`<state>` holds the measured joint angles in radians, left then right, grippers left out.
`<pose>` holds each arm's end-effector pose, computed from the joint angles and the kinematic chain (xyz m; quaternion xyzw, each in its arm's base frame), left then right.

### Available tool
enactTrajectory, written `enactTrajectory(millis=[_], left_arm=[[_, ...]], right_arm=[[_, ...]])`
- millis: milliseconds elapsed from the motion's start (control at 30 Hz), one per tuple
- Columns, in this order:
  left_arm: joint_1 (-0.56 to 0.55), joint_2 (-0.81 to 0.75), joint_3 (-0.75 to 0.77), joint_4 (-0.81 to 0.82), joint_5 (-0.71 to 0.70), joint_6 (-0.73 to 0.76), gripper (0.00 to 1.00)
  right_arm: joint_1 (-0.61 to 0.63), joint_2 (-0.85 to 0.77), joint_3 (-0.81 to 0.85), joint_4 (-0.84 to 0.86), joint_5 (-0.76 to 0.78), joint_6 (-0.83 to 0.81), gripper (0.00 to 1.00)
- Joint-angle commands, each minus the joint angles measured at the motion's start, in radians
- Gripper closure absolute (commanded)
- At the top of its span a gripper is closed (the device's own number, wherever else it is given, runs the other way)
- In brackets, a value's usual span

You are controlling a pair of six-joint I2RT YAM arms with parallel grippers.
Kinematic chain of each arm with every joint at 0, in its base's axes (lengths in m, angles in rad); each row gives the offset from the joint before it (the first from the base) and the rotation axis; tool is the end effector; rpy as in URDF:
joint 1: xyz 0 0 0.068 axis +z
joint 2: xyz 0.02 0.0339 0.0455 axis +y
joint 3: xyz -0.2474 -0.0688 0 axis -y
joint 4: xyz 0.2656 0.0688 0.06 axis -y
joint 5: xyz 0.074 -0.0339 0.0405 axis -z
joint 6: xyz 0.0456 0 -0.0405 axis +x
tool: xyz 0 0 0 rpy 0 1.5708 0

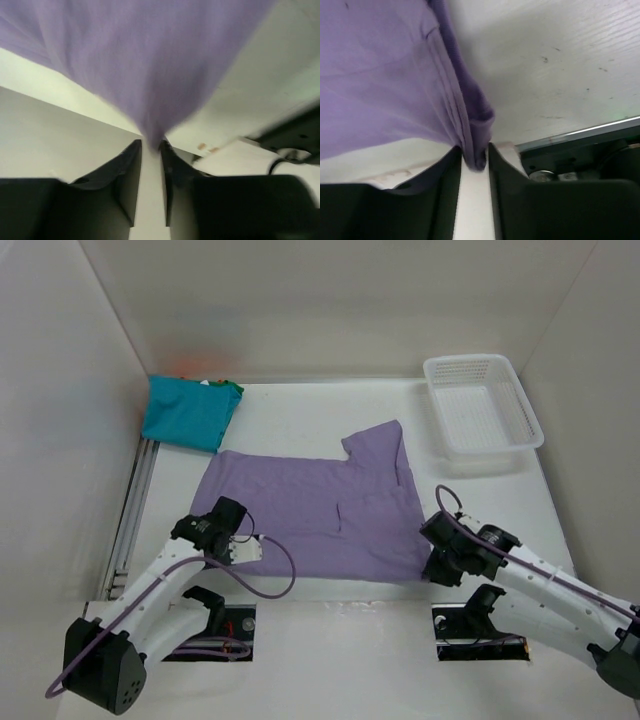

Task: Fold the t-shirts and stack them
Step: Fold the flattened tshirt in 1/3 of the way

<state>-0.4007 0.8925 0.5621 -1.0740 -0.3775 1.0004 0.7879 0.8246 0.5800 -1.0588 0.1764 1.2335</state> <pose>0.1490 -0.0449 0.1619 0.6191 0.7584 0.2028 0.0228 0.1155 0.1047 0.1744 0.2296 0.9602 0.0661 0.1445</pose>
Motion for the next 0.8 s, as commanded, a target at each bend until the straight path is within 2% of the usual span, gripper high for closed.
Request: enactTrajectory(millis=[0, 67, 100, 233, 333, 433, 533, 633, 767], left_arm=[[0.000, -0.018, -0.014, -0.118, 0.009, -0.065, 0.70], [0.019, -0.021, -0.021, -0.132, -0.012, -0.054, 0.52], [0.032, -0.021, -0.016, -0.139, -0.023, -0.046, 0.48], [0.140, -0.009, 0.125, -0.126, 0.006, 0.019, 0.39], [0.292, 0.074, 0.290, 0.027, 0.104, 0.050, 0.33], [0.432, 0.218, 0.398, 0.234, 0.205, -0.012, 0.34], [0.527, 0.406, 0.488, 0.380, 0.256, -0.159, 0.36], [0.596, 0.584, 0.588, 0.437, 0.293, -0.300, 0.37], [0.635, 0.761, 0.688, 0.436, 0.336, -0.442, 0.38]], right_arm=[[0.010, 0.008, 0.024, -0.049, 0.012, 0.012, 0.65], [0.018, 0.008, 0.072, -0.050, 0.009, -0.029, 0.56], [0.026, 0.008, 0.108, -0.052, 0.009, -0.049, 0.55], [0.041, 0.102, 0.326, -0.052, 0.075, -0.167, 0.55], [-0.012, 0.261, 0.496, -0.006, 0.141, -0.349, 0.55], [-0.107, 0.427, 0.592, 0.103, 0.170, -0.526, 0.56], [-0.201, 0.612, 0.687, 0.248, 0.169, -0.664, 0.57], [-0.282, 0.792, 0.782, 0.347, 0.166, -0.745, 0.54], [-0.342, 0.999, 0.906, 0.362, 0.167, -0.813, 0.54]])
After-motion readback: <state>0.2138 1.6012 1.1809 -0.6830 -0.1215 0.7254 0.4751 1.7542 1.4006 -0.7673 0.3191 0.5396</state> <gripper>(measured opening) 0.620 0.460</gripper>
